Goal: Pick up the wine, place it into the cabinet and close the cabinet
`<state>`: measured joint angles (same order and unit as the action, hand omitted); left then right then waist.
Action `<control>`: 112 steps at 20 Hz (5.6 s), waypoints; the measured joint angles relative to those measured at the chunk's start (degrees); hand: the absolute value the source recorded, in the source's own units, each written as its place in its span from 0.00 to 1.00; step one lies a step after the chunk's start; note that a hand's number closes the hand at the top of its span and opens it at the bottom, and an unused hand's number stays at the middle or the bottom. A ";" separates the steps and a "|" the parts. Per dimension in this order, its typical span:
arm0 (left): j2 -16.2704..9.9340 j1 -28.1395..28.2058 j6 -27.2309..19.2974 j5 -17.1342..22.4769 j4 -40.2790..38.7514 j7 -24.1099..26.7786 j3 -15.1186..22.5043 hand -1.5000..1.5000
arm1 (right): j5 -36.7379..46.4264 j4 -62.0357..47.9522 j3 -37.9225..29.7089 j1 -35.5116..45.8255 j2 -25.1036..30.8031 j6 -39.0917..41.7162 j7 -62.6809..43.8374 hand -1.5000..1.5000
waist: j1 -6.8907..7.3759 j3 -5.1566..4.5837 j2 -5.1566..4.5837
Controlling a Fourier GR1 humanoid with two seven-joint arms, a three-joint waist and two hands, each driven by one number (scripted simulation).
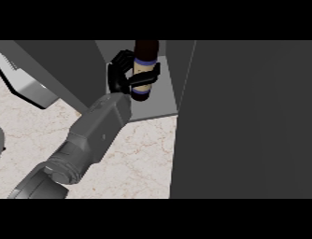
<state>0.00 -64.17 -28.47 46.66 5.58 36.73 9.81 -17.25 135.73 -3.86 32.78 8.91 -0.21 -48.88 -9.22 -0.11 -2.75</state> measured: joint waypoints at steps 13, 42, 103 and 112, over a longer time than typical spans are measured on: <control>-2.18 -3.15 -4.50 -3.89 -4.50 -2.32 2.99 1.00 | -0.11 -0.08 -0.50 -0.71 0.38 0.84 0.81 0.00 | 0.35 0.07 -0.54; -5.15 -0.37 -11.13 -11.00 -4.34 -7.65 9.42 0.00 | -0.45 -0.18 0.33 0.21 0.14 1.56 1.28 0.00 | -0.64 -0.11 -1.31; -1.43 39.48 -15.04 -17.07 84.18 -19.20 34.88 1.00 | 4.25 1.55 2.92 2.91 5.66 -7.90 -5.73 0.00 | 9.64 0.14 3.10; -10.40 54.43 -11.90 -19.56 102.13 -19.75 41.50 1.00 | 4.58 1.55 3.48 2.86 6.12 -8.11 -5.82 0.00 | 9.53 0.10 3.00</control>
<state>-10.40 -9.74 -40.37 27.10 107.71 16.99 51.31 -12.67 137.28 -0.39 35.63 15.02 -8.32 -54.70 0.31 -0.01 0.25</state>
